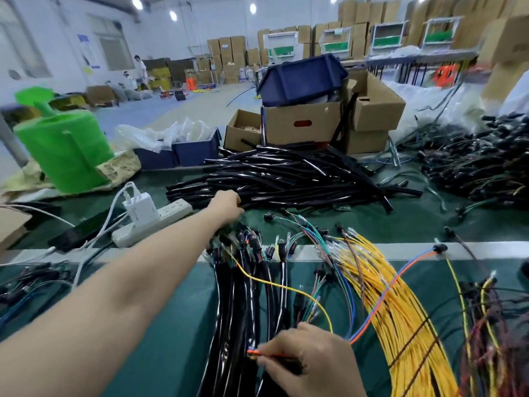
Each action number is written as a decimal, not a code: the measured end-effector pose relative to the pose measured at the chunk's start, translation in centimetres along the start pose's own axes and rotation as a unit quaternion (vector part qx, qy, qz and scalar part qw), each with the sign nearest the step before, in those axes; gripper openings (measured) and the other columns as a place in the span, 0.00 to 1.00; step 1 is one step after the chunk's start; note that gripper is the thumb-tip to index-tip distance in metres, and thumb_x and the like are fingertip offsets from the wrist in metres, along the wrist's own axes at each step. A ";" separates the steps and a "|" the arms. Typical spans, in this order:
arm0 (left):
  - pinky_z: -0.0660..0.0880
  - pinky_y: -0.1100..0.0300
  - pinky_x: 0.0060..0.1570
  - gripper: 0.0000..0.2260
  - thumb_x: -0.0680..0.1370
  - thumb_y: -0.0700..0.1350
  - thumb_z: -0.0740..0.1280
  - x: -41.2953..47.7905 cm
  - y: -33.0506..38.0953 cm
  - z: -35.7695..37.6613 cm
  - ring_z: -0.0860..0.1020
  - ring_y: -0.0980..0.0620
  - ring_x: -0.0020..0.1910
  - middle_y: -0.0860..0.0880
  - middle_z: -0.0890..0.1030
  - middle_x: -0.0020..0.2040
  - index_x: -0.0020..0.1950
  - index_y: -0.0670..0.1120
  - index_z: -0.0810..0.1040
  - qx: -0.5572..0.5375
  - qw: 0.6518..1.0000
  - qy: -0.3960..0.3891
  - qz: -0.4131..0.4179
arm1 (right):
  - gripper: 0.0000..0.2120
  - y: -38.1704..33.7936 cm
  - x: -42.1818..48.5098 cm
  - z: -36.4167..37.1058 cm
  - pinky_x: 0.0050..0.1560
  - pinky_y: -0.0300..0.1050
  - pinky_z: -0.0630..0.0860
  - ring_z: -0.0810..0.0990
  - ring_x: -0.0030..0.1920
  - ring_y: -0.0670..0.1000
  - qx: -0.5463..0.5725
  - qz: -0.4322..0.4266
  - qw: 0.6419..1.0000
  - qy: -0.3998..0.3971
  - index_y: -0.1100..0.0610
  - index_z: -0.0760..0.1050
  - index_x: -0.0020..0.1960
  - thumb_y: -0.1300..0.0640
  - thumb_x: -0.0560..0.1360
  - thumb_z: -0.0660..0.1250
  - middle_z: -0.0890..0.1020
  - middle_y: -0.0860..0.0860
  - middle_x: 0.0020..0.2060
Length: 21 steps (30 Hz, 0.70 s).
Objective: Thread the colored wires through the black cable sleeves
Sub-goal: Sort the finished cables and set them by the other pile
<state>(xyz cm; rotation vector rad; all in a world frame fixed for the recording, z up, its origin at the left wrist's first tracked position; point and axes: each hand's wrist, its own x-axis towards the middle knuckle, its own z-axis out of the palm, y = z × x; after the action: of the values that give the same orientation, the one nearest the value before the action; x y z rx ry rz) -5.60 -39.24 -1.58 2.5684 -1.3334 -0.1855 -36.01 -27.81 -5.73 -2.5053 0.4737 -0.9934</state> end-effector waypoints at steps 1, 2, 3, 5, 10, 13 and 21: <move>0.73 0.53 0.55 0.16 0.77 0.47 0.68 0.9 -0.2 0.9 0.77 0.40 0.57 0.39 0.79 0.58 0.60 0.38 0.77 0.023 1.000 -0.003 -0.009 | 0.05 0.0 0.1 0.1 0.27 0.32 0.74 0.75 0.29 0.37 -0.006 -0.005 1.000 -0.007 0.41 0.81 0.36 0.42 0.64 0.70 0.80 0.36 0.29; 0.73 0.52 0.53 0.15 0.77 0.47 0.67 1.7 -0.2 1.5 0.77 0.39 0.56 0.38 0.79 0.57 0.58 0.38 0.76 0.042 0.999 0.002 -0.014 | 0.05 0.1 0.3 0.2 0.27 0.30 0.73 0.75 0.30 0.36 -0.009 -0.010 1.000 -0.016 0.40 0.81 0.36 0.41 0.65 0.69 0.79 0.36 0.30; 0.73 0.52 0.51 0.13 0.77 0.45 0.67 2.5 -0.1 2.0 0.76 0.38 0.56 0.38 0.78 0.57 0.57 0.38 0.76 0.059 0.998 0.008 -0.015 | 0.05 0.2 0.4 0.2 0.28 0.29 0.72 0.74 0.30 0.36 -0.007 -0.011 1.000 -0.025 0.39 0.80 0.36 0.40 0.66 0.68 0.79 0.35 0.30; 0.73 0.51 0.51 0.11 0.77 0.42 0.65 3.7 0.3 2.3 0.76 0.38 0.57 0.38 0.77 0.57 0.57 0.39 0.75 0.091 0.996 0.015 -0.007 | 0.06 0.7 0.7 0.0 0.29 0.28 0.72 0.74 0.31 0.35 -0.003 -0.011 0.999 -0.033 0.38 0.79 0.37 0.38 0.68 0.66 0.79 0.34 0.32; 0.73 0.57 0.43 0.09 0.75 0.45 0.66 3.4 0.8 0.4 0.78 0.43 0.46 0.42 0.81 0.46 0.46 0.40 0.81 0.007 1.000 0.019 0.010 | 0.07 1.5 0.9 -0.1 0.27 0.26 0.70 0.73 0.29 0.36 -0.025 -0.018 0.999 -0.028 0.38 0.80 0.36 0.38 0.67 0.65 0.78 0.35 0.30; 0.75 0.58 0.45 0.07 0.75 0.48 0.67 1.4 -1.0 -2.7 0.78 0.46 0.42 0.43 0.82 0.44 0.43 0.45 0.79 -0.136 0.986 0.091 -0.027 | 0.07 1.6 1.1 -0.1 0.26 0.26 0.69 0.72 0.28 0.37 -0.033 -0.014 0.999 -0.011 0.39 0.80 0.34 0.39 0.63 0.66 0.76 0.36 0.26; 0.77 0.52 0.51 0.04 0.79 0.45 0.64 -9.3 -2.6 -15.5 0.79 0.46 0.45 0.44 0.80 0.46 0.47 0.49 0.69 -0.395 0.782 0.454 0.164 | 0.05 0.7 0.8 -1.3 0.38 0.48 0.77 0.80 0.35 0.47 0.046 0.122 0.991 -0.023 0.46 0.84 0.41 0.47 0.67 0.75 0.82 0.46 0.32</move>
<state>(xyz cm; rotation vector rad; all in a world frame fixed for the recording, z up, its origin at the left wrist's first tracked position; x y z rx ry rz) -5.42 -27.82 12.61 1.3438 -0.9526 0.4268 -36.45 -29.14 -4.77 -2.3166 0.6850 -0.8421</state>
